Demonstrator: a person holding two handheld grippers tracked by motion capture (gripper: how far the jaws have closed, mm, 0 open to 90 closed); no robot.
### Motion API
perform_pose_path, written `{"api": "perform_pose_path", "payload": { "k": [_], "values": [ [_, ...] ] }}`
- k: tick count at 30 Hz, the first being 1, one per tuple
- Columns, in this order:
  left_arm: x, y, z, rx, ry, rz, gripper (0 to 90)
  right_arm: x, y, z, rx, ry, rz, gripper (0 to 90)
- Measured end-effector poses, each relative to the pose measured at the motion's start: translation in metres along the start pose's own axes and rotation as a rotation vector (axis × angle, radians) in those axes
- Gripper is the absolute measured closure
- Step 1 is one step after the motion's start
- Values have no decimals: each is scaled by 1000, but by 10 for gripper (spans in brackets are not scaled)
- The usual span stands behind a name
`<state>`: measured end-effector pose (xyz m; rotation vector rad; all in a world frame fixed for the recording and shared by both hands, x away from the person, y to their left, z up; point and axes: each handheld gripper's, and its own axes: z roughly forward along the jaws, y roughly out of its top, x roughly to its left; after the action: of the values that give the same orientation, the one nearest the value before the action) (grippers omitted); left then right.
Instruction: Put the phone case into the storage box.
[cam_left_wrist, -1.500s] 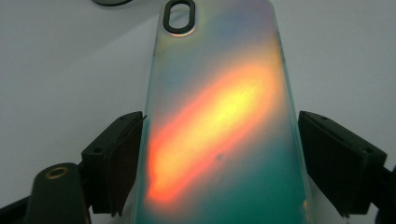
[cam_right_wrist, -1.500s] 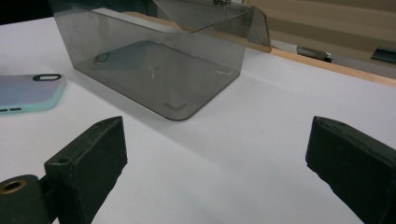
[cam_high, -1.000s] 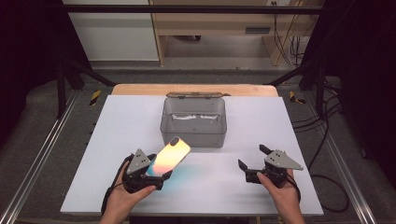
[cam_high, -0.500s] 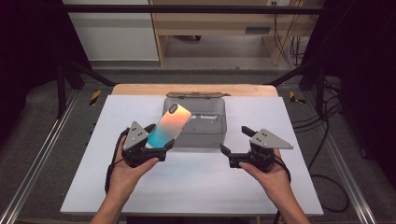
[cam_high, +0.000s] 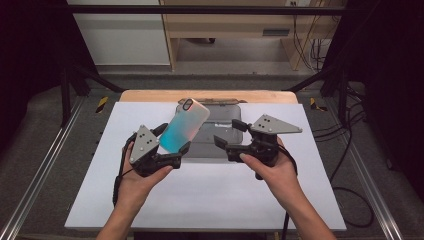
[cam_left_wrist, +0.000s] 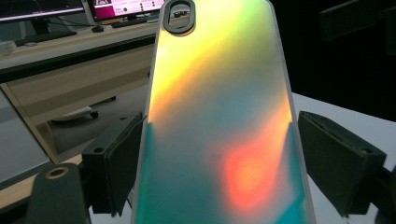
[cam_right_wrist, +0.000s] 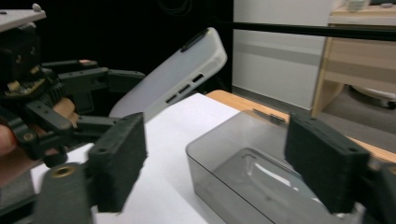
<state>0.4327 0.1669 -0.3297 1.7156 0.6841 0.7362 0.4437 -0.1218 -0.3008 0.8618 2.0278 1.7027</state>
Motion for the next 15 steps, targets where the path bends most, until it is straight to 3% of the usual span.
{"api": "perform_pose_path", "payload": {
  "k": [2,3,6,7,15],
  "values": [
    [-2,1,-1,-3,1,4,173,1,1,2,2,14,8,292],
    [-2,1,-2,-5,2,4,174,2,3,7,7,31,22,349],
    [-4,2,-4,-17,0,2,174,2,4,12,12,47,47,377],
    [-5,3,-5,-20,-1,10,174,0,4,17,17,64,79,425],
    [-11,2,-3,-18,-8,31,174,-5,6,28,3,123,180,492]
  ]
}}
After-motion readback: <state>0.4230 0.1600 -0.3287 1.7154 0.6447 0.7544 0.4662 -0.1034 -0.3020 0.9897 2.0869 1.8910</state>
